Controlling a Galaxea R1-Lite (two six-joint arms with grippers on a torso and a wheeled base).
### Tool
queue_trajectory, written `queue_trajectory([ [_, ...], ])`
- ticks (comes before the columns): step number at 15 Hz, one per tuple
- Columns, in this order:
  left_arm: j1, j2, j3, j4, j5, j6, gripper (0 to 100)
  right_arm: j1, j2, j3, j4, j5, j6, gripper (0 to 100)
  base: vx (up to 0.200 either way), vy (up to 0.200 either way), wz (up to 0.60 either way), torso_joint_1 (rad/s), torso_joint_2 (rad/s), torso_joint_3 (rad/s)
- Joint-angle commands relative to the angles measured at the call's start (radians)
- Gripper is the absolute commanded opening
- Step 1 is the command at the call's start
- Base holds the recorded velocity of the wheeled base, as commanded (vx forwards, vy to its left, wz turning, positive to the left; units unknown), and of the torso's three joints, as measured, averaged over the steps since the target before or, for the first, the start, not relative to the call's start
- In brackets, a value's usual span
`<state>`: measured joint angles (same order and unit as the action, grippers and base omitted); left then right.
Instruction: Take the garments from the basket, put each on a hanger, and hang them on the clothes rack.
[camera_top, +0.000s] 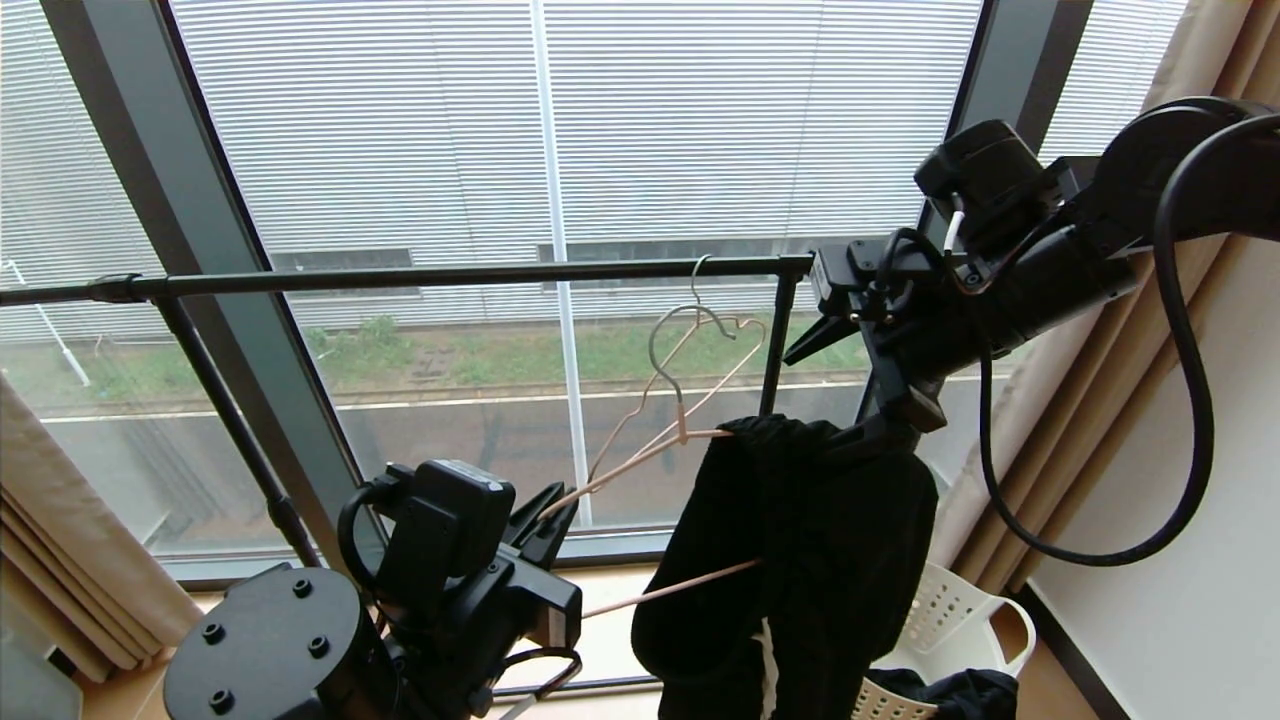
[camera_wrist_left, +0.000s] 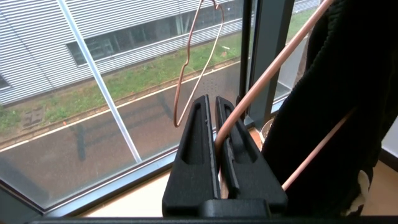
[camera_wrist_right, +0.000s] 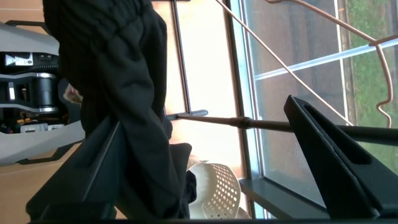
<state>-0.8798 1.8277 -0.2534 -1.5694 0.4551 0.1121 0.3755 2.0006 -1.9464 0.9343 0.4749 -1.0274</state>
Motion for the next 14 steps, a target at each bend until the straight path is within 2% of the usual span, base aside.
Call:
queue_trajectory([
  [1,-0.001,0.002,0.000,-0.001,-0.001,0.000,0,0.017,0.024,-0.009,0.000,0.002,0.001,100,0.000,0.000,0.00,0.000,0.00,0.000],
  [5,-0.001,0.002,0.000,-0.001,0.000,0.000,0,0.075,0.024,0.009,0.026,0.004,0.003,100,0.000,0.000,0.00,0.000,0.00,0.000],
  [14,-0.001,-0.002,0.003,-0.001,0.000,0.000,0,0.118,0.026,0.060,0.043,0.010,0.009,100,0.000,0.000,0.00,0.000,0.00,0.000],
])
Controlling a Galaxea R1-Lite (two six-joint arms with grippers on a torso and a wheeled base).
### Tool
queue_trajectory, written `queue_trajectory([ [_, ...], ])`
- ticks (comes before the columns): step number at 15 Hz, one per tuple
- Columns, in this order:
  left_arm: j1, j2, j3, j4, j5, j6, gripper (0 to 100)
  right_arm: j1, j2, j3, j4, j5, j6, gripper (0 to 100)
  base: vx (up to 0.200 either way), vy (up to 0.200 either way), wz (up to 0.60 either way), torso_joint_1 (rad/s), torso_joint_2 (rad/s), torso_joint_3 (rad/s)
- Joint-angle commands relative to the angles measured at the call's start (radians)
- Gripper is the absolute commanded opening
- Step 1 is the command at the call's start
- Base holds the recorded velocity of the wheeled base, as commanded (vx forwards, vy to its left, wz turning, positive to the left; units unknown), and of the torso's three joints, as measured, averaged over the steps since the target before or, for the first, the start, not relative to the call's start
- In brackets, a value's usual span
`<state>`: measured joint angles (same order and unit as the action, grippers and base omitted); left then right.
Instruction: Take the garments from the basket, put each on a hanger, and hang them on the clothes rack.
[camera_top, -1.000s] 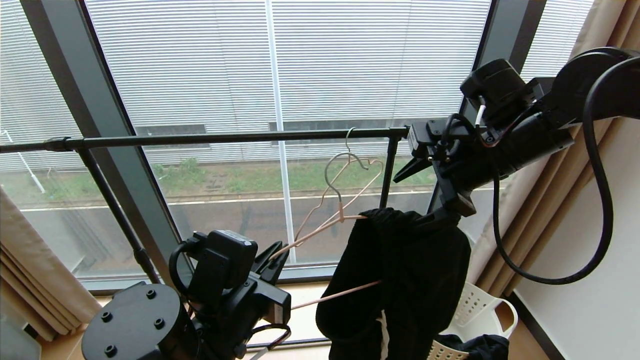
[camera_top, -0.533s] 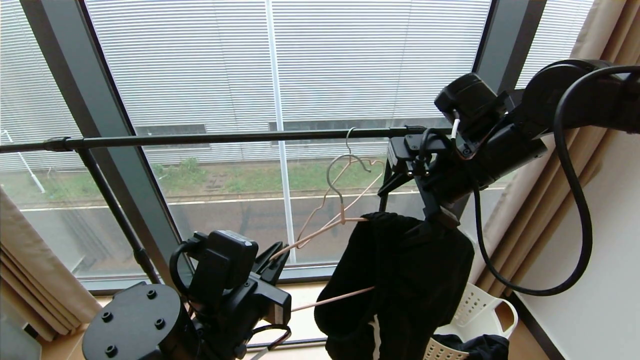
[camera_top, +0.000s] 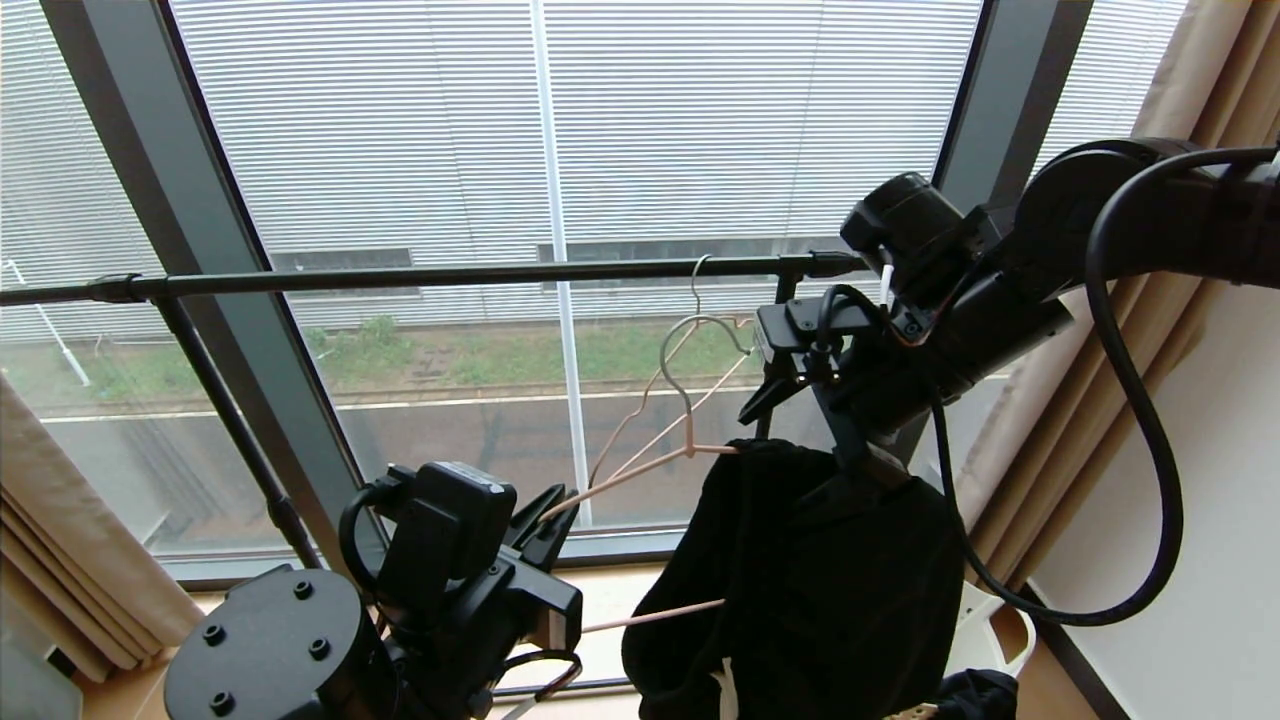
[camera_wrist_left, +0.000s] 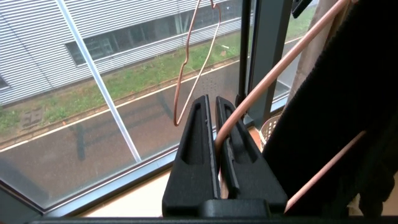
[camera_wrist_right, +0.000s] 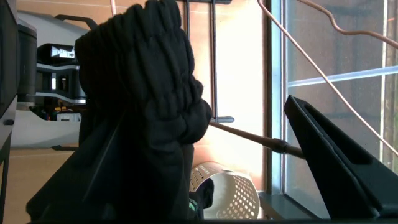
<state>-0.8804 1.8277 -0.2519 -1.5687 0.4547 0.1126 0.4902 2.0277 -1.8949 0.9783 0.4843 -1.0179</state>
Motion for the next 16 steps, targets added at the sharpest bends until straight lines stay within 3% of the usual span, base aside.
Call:
queue_trajectory([
  [1,0.000,-0.002,0.003,-0.002,0.001,-0.001,0,0.004,0.002,0.010,-0.001,0.004,-0.001,100,0.000,0.000,0.00,0.000,0.00,0.000],
  [3,0.000,-0.002,0.002,-0.002,-0.001,-0.001,0,0.004,0.002,0.010,-0.001,0.017,0.001,100,0.000,0.000,0.00,0.000,0.00,0.000],
  [4,0.000,-0.002,0.002,-0.002,-0.001,-0.001,0,0.004,0.002,0.010,-0.001,0.020,0.001,0,0.000,0.000,0.00,0.000,0.00,0.000],
  [16,0.001,-0.002,0.046,-0.002,0.002,0.021,0,0.013,-0.007,0.022,0.000,0.054,0.001,0,0.000,0.000,0.00,0.000,0.00,0.000],
])
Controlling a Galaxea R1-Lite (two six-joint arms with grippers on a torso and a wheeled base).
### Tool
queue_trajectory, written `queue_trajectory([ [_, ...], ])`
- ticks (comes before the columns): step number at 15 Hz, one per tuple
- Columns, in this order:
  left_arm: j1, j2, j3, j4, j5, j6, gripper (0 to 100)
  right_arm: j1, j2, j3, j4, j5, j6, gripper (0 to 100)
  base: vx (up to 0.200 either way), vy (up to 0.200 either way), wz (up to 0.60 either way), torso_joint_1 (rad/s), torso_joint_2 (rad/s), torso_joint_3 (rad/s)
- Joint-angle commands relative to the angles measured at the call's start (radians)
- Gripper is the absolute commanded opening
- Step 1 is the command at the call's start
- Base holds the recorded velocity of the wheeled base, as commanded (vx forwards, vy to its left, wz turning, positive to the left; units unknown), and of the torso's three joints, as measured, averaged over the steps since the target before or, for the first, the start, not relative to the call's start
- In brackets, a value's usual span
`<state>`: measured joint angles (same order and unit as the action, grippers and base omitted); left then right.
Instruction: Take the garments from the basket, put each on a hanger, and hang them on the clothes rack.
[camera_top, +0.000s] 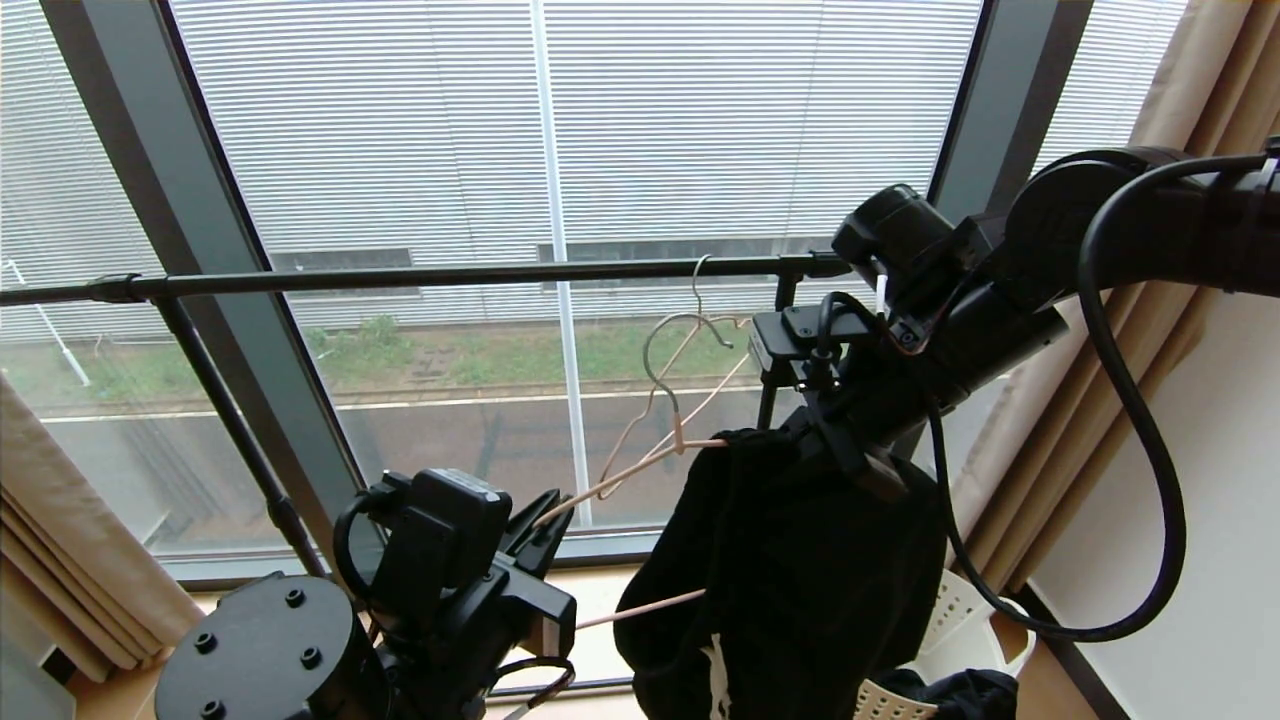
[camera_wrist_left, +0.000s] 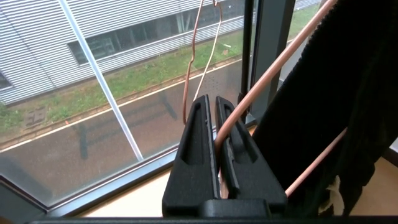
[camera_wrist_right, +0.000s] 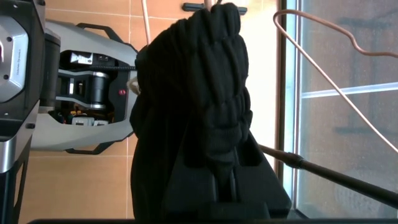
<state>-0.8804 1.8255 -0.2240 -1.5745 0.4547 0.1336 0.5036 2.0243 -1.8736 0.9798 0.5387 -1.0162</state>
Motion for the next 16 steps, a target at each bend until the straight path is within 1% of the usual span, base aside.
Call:
queue_trajectory([
  [1,0.003,-0.002,0.054,0.004,0.001,0.041,0,0.000,-0.007,0.001,0.000,0.000,0.002,0,0.000,0.000,0.00,0.000,0.00,0.000],
  [2,0.003,-0.012,0.063,0.004,-0.001,0.044,100,0.000,-0.009,0.002,0.000,0.000,0.002,0,0.000,0.000,0.00,0.000,0.00,0.000],
  [4,0.001,-0.043,0.075,0.004,-0.002,0.044,100,-0.005,-0.019,0.014,-0.001,0.000,0.002,0,0.000,0.000,0.00,0.000,0.00,0.000],
  [6,0.011,-0.100,0.109,0.004,-0.073,0.027,100,-0.017,-0.038,0.045,-0.003,0.000,0.001,0,0.000,0.000,0.00,0.000,0.00,0.000],
  [7,0.040,-0.149,0.144,0.004,-0.146,-0.008,100,-0.025,-0.048,0.051,-0.003,0.000,0.001,0,0.000,0.000,0.00,0.000,0.00,0.000],
  [9,0.101,-0.183,0.164,0.004,-0.214,-0.032,100,-0.033,-0.055,0.054,-0.004,0.006,0.001,0,0.000,0.000,0.00,0.000,0.00,0.000],
  [10,0.130,-0.198,0.166,0.004,-0.249,-0.057,100,-0.034,-0.058,0.054,-0.004,0.009,0.001,0,0.000,0.000,0.00,0.000,0.00,0.000],
  [11,0.202,-0.215,0.163,0.004,-0.329,-0.112,100,-0.054,-0.061,0.060,-0.004,0.018,0.001,0,0.000,0.000,0.00,0.000,0.00,0.000],
  [12,0.276,-0.216,0.158,0.004,-0.389,-0.135,100,-0.073,-0.067,0.074,-0.009,0.038,0.001,0,0.000,0.000,0.00,0.000,0.00,0.000],
  [13,0.342,-0.212,0.155,0.004,-0.458,-0.174,100,-0.094,-0.076,0.087,-0.010,0.061,0.001,0,0.000,0.000,0.00,0.000,0.00,0.000],
  [14,0.393,-0.210,0.150,0.004,-0.515,-0.207,100,-0.106,-0.085,0.099,-0.015,0.076,0.001,0,0.000,0.000,0.00,0.000,0.00,0.000],
  [15,0.482,-0.215,0.146,0.004,-0.634,-0.273,100,-0.128,-0.110,0.122,-0.018,0.093,0.001,0,0.000,0.000,0.00,0.000,0.00,0.000],
  [16,0.528,-0.216,0.147,0.004,-0.702,-0.296,100,-0.140,-0.121,0.134,-0.020,0.095,0.001,0,0.000,0.000,0.00,0.000,0.00,0.000],
])
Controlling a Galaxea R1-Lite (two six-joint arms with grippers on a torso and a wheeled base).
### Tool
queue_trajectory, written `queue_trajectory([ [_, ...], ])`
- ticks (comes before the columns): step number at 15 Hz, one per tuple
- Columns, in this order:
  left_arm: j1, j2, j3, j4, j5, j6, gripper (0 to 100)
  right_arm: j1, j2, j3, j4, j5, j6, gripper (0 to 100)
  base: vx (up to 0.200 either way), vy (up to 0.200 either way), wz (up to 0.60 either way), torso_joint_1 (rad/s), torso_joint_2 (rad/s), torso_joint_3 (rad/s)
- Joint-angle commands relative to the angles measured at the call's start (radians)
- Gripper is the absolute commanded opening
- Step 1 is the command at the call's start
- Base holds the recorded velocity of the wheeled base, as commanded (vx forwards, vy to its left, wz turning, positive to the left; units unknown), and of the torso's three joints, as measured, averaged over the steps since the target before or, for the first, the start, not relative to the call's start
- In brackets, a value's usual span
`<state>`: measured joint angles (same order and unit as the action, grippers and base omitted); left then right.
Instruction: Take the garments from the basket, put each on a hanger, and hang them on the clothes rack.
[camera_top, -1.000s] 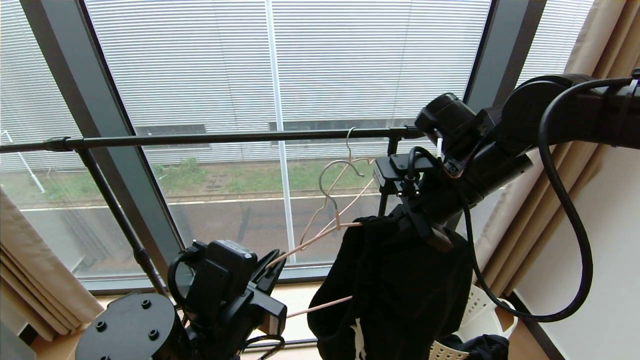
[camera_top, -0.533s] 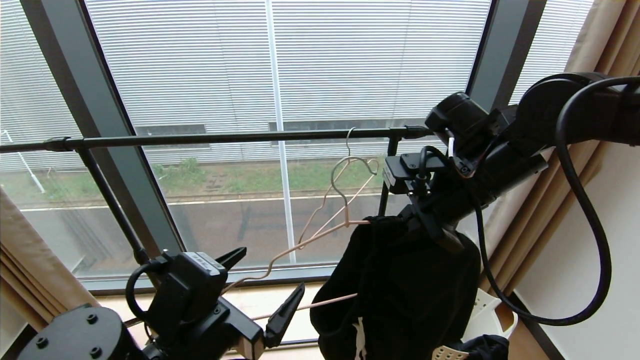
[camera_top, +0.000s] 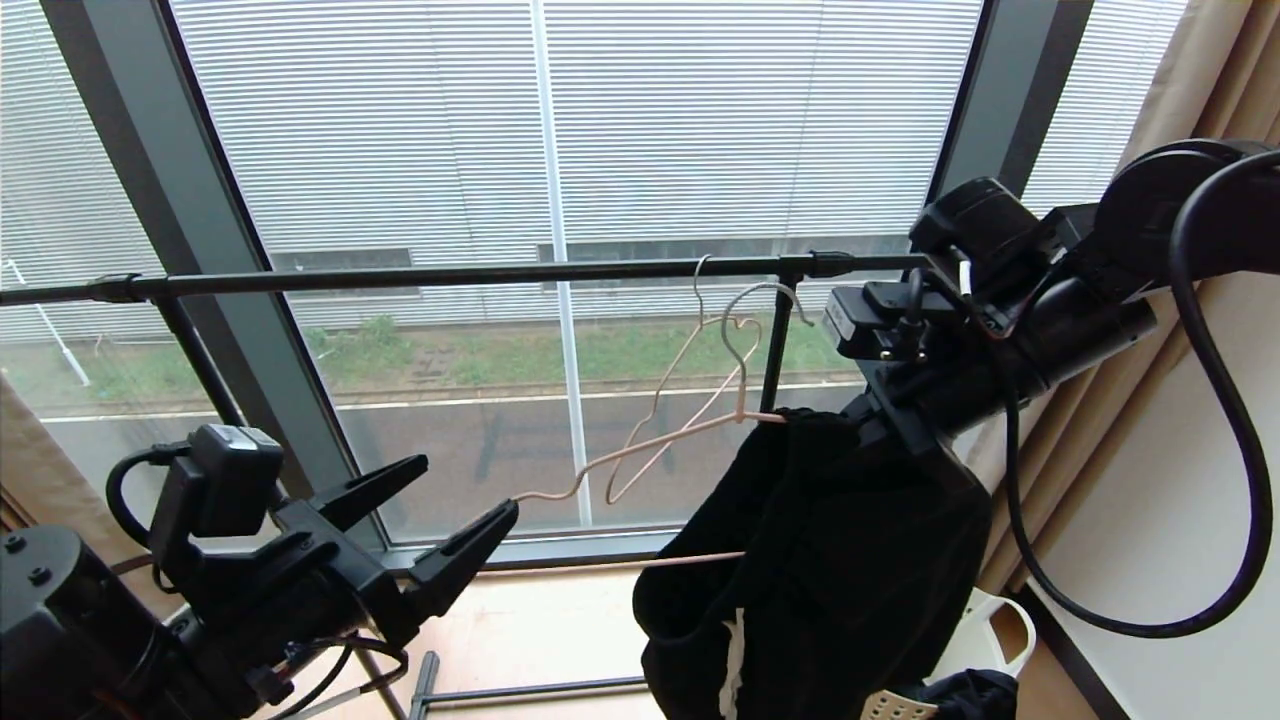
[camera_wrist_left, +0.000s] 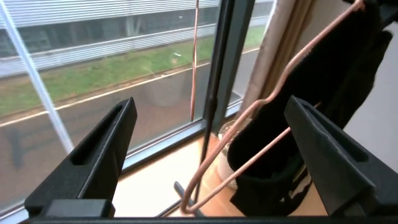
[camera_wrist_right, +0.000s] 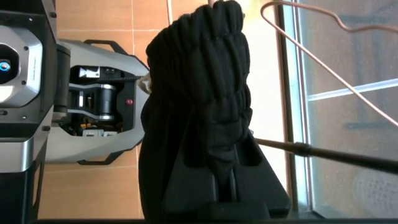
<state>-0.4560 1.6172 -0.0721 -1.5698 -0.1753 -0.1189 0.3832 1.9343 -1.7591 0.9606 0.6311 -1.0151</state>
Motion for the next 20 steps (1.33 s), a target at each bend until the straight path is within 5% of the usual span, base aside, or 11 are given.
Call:
queue_trajectory([
  [1,0.135,-0.017,-0.003,-0.001,-0.138,-0.071,100,-0.027,-0.035,0.029,0.000,0.002,0.000,0,0.000,0.000,0.00,0.000,0.00,0.000],
  [5,0.195,-0.017,-0.005,-0.001,-0.286,-0.186,100,-0.058,-0.040,0.036,0.003,0.064,0.001,0,0.000,0.000,0.00,0.000,0.00,0.000],
  [8,0.283,0.070,-0.026,-0.001,-0.403,-0.323,100,-0.067,-0.124,0.142,-0.019,0.084,-0.007,0,0.000,0.000,0.00,0.000,0.00,0.000],
  [11,0.379,0.112,-0.055,-0.001,-0.521,-0.390,100,-0.072,-0.193,0.283,-0.178,0.111,-0.003,0,0.000,0.000,0.00,0.000,0.00,0.000],
  [17,0.276,0.265,-0.048,-0.001,-0.515,-0.384,100,-0.066,-0.221,0.325,-0.326,0.194,0.029,0,0.000,0.000,0.00,0.000,0.00,0.000],
  [20,0.151,0.314,-0.063,-0.001,-0.388,-0.380,100,-0.038,-0.212,0.322,-0.347,0.196,0.036,0,0.000,0.000,0.00,0.000,0.00,0.000],
])
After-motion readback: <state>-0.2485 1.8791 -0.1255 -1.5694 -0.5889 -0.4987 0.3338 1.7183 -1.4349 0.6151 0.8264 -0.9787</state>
